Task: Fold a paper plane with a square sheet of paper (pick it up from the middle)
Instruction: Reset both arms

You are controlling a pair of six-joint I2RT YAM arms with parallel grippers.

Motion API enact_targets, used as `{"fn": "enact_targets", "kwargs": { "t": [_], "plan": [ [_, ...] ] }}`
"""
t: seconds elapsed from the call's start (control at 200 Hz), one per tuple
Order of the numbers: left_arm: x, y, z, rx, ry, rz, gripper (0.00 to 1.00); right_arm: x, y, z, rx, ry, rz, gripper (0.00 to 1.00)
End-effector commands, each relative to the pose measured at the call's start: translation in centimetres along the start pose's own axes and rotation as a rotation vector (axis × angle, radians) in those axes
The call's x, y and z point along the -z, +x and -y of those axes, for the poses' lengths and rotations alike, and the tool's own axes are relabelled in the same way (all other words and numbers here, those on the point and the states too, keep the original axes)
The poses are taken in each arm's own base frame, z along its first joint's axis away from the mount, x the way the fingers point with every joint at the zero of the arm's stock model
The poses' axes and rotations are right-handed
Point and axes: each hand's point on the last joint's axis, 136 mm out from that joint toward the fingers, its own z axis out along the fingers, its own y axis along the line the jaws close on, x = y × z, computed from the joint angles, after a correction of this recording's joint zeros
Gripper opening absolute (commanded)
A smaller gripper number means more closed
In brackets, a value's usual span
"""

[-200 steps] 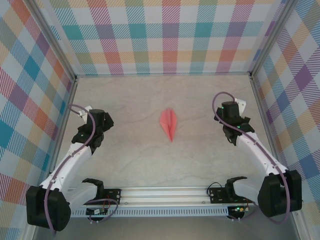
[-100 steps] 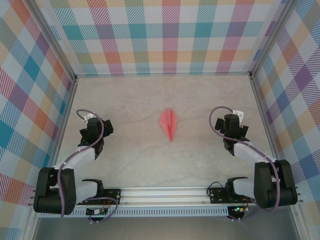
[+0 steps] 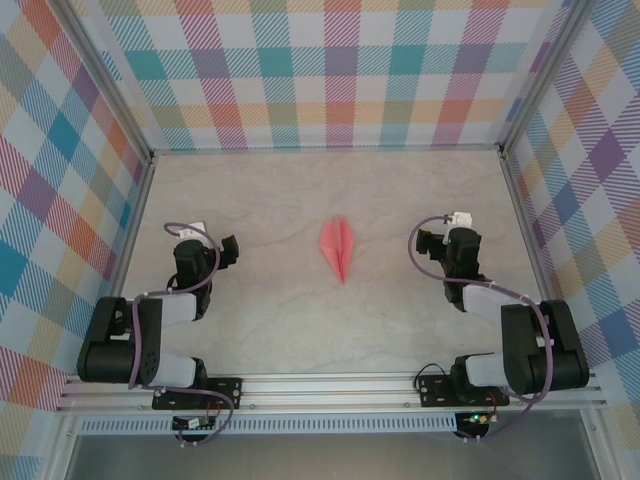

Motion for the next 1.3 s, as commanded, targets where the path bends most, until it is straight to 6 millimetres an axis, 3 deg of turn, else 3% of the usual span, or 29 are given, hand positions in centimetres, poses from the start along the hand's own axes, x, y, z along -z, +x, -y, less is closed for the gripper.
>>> {"fn": "enact_targets", "kwargs": {
  "t": [0.0, 0.4, 0.605, 1.295],
  "plan": [
    [-0.4, -1.6, 0.9, -0.010, 0.066, 0.082, 1.00, -0.2, -1.6, -0.8, 0.032, -0.055, 0.077, 1.00],
    [-1.2, -0.2, 2.1, -0.054, 0.131, 0.064, 1.00, -2.6, -0.1, -0.1, -0.003, -0.086, 0.058, 1.00],
    [-2.6, -0.1, 2.1, -0.086, 0.064, -0.009, 1.00, -2.7, 0.1, 0.0, -0.006, -0.092, 0.056, 1.00],
    [-2.7, 0.0, 2.7, -0.108, 0.080, -0.019, 1.00, -2.7, 0.1, 0.0, -0.006, -0.093, 0.054, 1.00]
  ]
}}
